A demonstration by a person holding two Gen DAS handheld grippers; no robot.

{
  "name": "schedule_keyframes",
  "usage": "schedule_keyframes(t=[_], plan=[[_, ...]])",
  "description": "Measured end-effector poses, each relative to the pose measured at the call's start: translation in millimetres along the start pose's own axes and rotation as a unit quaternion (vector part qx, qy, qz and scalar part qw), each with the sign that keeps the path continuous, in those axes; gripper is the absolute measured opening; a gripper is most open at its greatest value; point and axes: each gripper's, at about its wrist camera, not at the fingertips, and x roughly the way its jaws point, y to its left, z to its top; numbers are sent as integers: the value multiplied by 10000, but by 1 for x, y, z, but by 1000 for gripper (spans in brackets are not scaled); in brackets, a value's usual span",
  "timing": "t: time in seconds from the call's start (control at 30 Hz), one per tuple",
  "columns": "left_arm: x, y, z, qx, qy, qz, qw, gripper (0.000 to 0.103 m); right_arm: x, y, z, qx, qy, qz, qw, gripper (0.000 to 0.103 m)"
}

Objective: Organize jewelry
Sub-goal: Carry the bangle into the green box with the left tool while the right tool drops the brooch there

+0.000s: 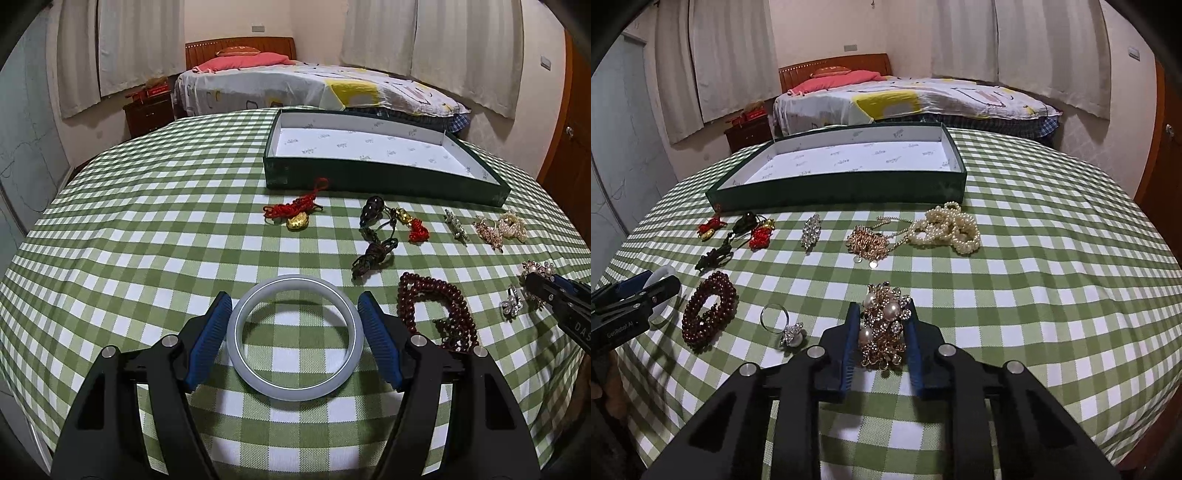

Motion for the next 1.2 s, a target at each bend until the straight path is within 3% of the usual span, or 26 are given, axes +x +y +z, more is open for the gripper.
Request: schedule_keyframes(t=[0.4, 0.83, 1.0, 1.2], plan=[[-13, -8, 30, -53, -299, -187, 9994, 69, -17, 0, 35, 41, -416, 76, 9991, 24], [16, -35, 120, 54, -807, -330, 9962, 69, 12, -6, 115, -32, -843, 60, 9964, 24], [57, -43, 149, 91, -692, -299, 9971, 69, 48, -15, 133, 96, -620, 129, 9979, 24], [110, -45, 153, 148, -167, -279, 9994, 69, 92, -23, 130, 144, -89, 89, 9998, 24]])
